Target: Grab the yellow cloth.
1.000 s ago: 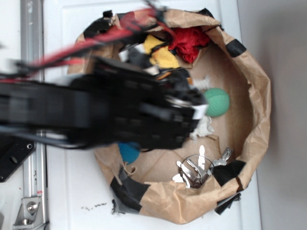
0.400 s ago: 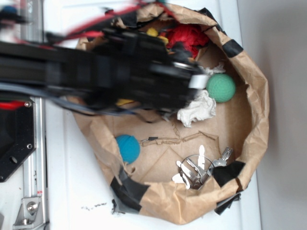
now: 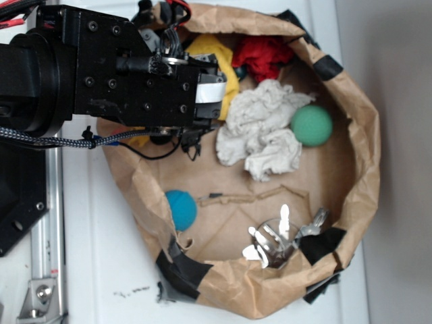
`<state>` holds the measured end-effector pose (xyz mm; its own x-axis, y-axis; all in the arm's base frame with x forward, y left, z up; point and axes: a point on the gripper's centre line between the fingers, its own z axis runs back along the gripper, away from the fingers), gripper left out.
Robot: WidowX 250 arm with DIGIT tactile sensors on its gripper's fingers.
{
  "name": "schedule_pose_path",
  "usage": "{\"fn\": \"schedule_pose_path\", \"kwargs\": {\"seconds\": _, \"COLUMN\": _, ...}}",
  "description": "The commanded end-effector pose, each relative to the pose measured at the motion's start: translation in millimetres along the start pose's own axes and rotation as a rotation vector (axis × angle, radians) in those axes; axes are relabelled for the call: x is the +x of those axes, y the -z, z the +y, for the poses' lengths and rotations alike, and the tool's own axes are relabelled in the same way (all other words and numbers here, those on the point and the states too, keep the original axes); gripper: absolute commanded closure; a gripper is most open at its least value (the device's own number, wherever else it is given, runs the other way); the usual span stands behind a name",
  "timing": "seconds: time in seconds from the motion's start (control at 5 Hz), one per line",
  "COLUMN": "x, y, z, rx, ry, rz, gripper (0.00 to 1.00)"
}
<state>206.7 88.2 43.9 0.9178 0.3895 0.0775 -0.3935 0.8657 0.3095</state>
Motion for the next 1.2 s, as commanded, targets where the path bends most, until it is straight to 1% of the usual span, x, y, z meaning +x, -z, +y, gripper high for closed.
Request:
{"fn": "schedule_pose_path", "kwargs": {"seconds": 0.0, "x": 7, "y": -5, "z": 6, "rx": 0.027, "ry": 0.018, "rz": -0.032, "gripper": 1.00}}
{"fn": "schedule_pose_path", "kwargs": {"seconds": 0.4, "x": 6, "y": -17, "z": 6, "rx": 0.038, "ry": 0.002, "rz": -0.031, "gripper": 1.00}}
{"fn": "schedule_pose_path", "kwargs": {"seconds": 0.6, "x": 7, "y": -65, "z": 6, "rx": 0.076, "ry": 0.156, "rz": -0.069, "gripper": 1.00}}
{"fn": "schedule_pose_path", "kwargs": {"seconds": 0.8, "x": 17, "y": -120, "z": 2, "rx": -0.010, "ry": 0.257, "rz": -0.199, "gripper": 1.00}}
{"fn": "schedule_pose_path", "kwargs": {"seconds": 1.0, "x": 20, "y": -167, "z": -1, "rx": -0.146, "ry": 0.353, "rz": -0.317, "gripper": 1.00}}
